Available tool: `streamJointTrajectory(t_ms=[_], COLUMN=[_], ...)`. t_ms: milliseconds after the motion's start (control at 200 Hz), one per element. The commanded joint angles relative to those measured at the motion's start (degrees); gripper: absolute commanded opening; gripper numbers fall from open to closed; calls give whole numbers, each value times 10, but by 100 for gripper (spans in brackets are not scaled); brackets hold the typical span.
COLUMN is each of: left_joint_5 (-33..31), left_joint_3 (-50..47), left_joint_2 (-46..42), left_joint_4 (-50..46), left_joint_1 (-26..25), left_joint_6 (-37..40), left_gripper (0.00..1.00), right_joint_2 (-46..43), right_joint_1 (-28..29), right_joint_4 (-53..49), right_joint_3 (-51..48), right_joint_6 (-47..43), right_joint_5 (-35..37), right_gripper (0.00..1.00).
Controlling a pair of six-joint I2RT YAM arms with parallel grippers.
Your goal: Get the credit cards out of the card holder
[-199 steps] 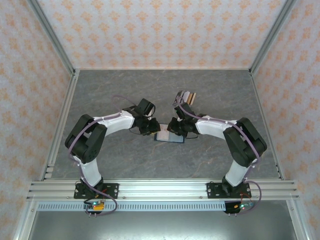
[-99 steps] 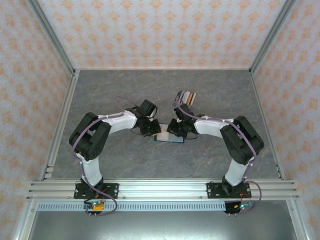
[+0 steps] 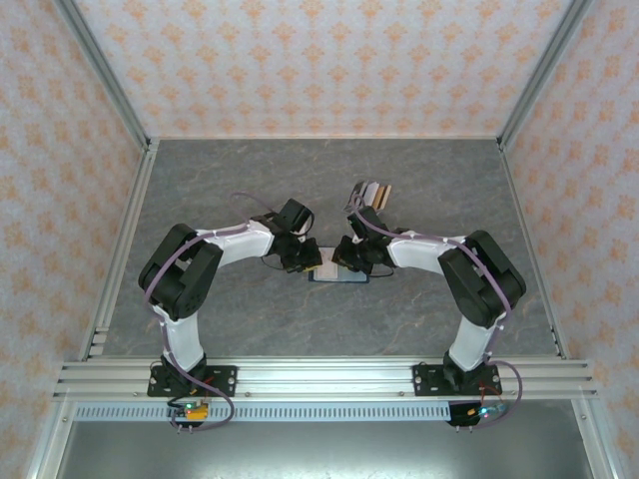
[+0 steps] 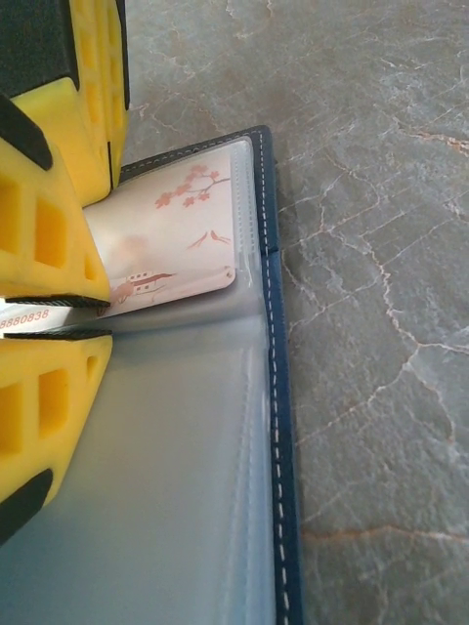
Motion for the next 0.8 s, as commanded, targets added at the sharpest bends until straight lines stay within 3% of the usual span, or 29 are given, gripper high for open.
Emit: streamJointTrajectory(t_ms=[0, 400, 566, 796], left_joint_5=[7, 7, 64, 60], left_joint_3=[-12, -24, -58, -71], left_joint_2=[18, 13, 13, 7], left_joint_4=[7, 12, 81, 76], left_joint_1=[-7, -1, 16, 26], left_joint_6=[-6, -5, -32, -32], left_gripper=[15, 14, 15, 15], right_joint_2=[11, -30, -39, -42], right_joint_1=[5, 5, 4, -1], right_joint_4=[40, 80, 94, 121], right_joint_3=[-6, -29, -39, -54], right_joint_6=[-16, -44, -37, -29], right_joint_5=[-47, -88, -98, -90], right_gripper=[17, 17, 17, 17])
